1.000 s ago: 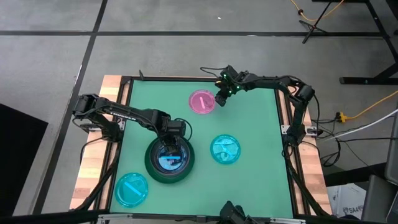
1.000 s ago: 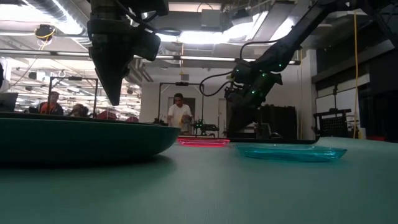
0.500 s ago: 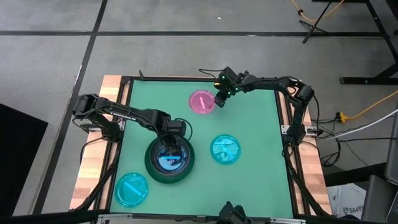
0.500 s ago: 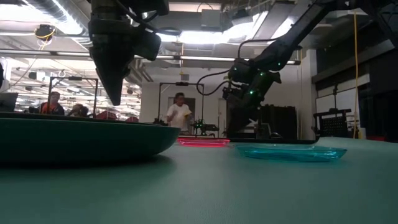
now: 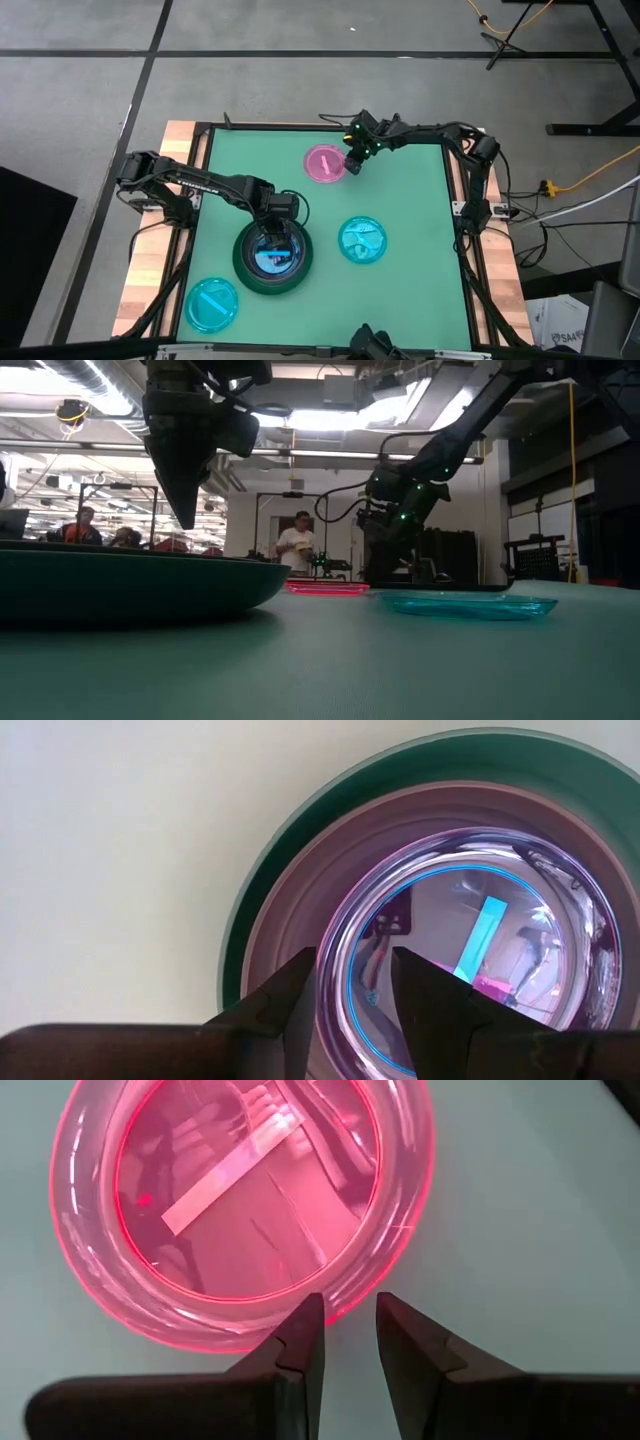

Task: Stack plastic plates
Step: Stack the light pink plate on top of the stacked light blue plate

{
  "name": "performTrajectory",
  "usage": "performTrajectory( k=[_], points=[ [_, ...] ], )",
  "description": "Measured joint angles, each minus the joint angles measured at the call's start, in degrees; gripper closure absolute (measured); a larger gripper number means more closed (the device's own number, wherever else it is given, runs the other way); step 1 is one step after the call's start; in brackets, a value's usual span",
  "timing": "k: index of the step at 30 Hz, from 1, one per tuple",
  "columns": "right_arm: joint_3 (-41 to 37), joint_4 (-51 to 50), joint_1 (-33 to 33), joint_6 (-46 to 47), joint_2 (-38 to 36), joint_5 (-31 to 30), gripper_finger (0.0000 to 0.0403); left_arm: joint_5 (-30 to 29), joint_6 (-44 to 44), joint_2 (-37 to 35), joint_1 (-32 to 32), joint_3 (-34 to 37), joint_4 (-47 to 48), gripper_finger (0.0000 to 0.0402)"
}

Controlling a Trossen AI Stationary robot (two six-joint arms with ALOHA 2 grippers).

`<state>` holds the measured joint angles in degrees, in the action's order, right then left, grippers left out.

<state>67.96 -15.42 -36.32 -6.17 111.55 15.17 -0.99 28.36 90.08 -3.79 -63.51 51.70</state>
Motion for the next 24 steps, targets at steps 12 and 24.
performTrajectory(
  k=[12,24],
  points=[
    [0.0,2.4,0.0,1.7,2.0,2.5,0.032,0.0,0.0,0.0,0.0,0.0,0.0,0.0278],
    [0.0,2.4,0.0,1.4,2.0,4.0,0.032,0.0,0.0,0.0,0.0,0.0,-0.1,0.0278]
  ],
)
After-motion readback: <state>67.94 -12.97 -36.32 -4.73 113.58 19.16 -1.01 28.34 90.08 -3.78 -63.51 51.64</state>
